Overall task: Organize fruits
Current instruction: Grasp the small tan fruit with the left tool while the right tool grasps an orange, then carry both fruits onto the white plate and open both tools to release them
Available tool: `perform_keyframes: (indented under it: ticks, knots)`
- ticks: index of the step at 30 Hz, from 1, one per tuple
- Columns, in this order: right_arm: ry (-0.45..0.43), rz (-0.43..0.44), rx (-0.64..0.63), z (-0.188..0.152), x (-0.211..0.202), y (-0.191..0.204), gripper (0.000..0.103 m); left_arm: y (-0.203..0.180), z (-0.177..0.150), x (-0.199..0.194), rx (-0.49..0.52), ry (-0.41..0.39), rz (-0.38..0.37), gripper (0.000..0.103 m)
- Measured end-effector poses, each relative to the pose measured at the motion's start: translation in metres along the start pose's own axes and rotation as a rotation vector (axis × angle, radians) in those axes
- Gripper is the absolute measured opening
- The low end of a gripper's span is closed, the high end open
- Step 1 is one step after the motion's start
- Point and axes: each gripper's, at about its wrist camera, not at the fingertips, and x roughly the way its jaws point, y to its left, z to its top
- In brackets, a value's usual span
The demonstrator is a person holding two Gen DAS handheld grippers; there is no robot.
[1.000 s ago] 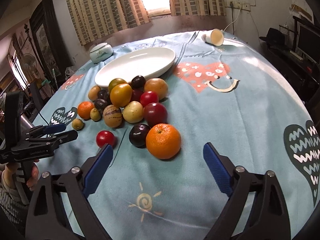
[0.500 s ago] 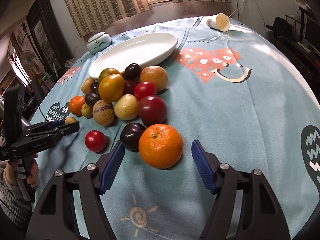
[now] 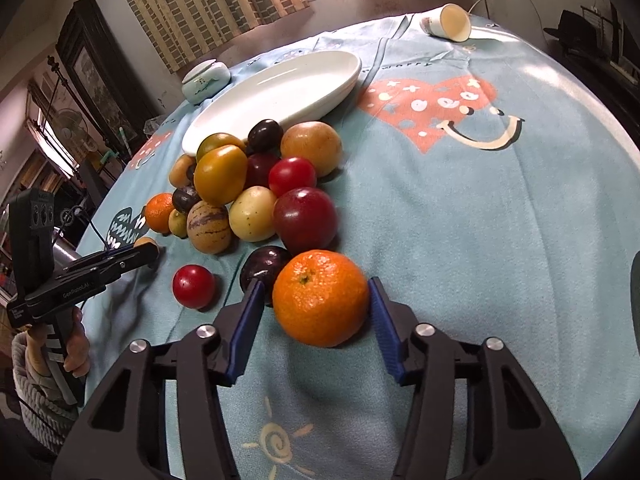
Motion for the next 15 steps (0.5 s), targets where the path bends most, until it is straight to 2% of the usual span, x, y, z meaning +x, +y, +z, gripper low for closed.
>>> perform_keyframes:
  ticks: [3, 10, 12, 15]
  knots:
    - [-0.012, 0.023, 0.037, 0.005, -0.005, -0.005, 0.046, -0.006, 0.004, -0.010, 0.017, -0.026, 0.000, 0.027]
    - [-0.034, 0.010, 0.018, 0.010, -0.010, -0.001, 0.046, -0.012, 0.030, -0.033, 0.048, -0.089, 0.024, 0.027]
    - [-0.062, 0.006, 0.007, 0.016, -0.019, 0.002, 0.046, -0.012, 0.041, -0.037, 0.050, -0.101, 0.028, 0.027]
    - [-0.136, 0.005, -0.025, 0.042, -0.042, 0.012, 0.046, -0.015, 0.063, -0.040, 0.074, -0.127, 0.048, 0.027]
